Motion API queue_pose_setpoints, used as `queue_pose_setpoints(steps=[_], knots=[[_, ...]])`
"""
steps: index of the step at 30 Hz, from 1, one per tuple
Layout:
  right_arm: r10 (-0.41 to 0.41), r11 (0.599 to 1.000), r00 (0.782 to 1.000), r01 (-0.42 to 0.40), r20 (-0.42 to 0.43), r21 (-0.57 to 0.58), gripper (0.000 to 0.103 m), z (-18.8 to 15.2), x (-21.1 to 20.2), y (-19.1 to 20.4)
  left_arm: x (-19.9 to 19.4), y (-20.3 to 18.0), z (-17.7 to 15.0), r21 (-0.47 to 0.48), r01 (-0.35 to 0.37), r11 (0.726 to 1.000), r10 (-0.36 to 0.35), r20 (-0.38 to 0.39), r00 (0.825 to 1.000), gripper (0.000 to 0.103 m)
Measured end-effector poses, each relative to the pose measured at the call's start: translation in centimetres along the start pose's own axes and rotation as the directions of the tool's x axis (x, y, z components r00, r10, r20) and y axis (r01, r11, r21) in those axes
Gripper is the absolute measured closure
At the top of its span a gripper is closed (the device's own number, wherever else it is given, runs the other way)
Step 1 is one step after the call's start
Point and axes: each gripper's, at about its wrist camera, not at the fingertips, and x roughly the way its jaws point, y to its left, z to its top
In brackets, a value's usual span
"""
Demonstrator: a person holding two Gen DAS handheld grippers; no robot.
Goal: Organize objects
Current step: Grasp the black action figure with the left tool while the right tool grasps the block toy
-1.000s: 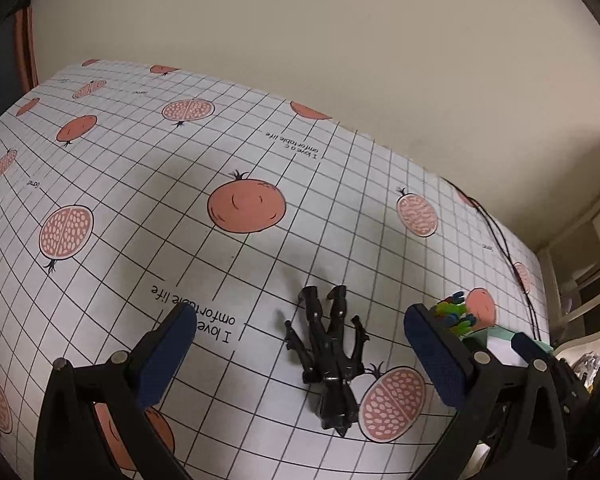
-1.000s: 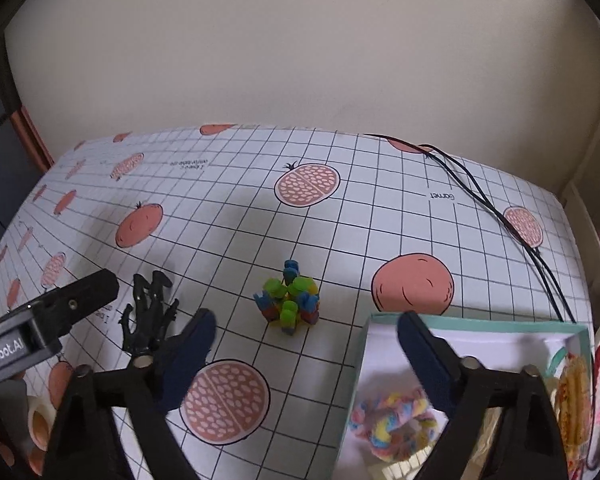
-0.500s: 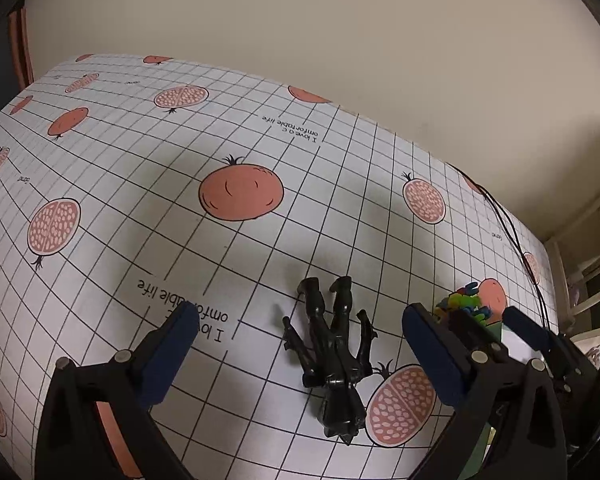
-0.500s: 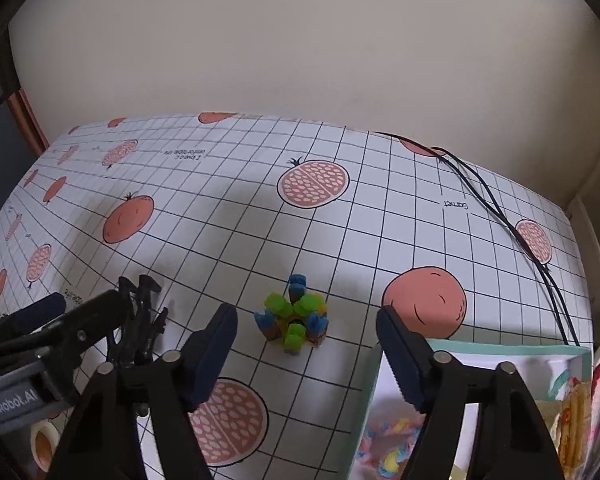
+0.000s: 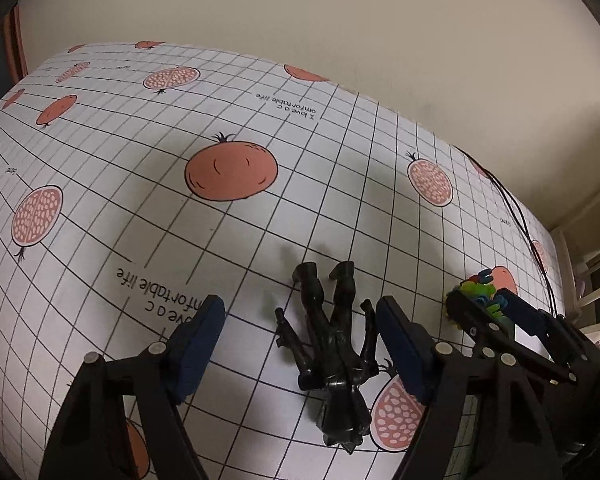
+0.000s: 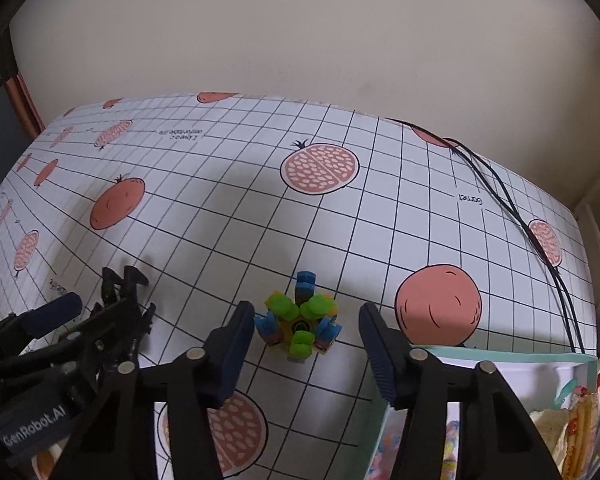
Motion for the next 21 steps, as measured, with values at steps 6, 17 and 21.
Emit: queue_pose_setpoints(steps=[6, 17, 21], knots=[[0.006, 1.000, 1.000, -0.006, -0.018, -0.008, 0.051, -0.1, 0.7, 0.2, 0.9, -0.9, -0.5, 0.030, -0.010, 1.000, 0.011, -0.013, 1.000, 0.033], [0.014, 1.000, 0.999, -0.014, -0.030, -0.001, 0.061, -0.5, 1.1, 0.1, 1.2, -1.5, -0.8, 0.077, -0.048, 0.996, 0.049, 0.001, 0.999, 0.044], [0.012, 1.000, 0.999, -0.012, -0.030, 0.005, 0.062, -0.5, 1.0, 0.2, 1.1, -1.6, -0.9, 0.081, -0.034, 0.996, 0.034, -0.001, 0.999, 0.052]])
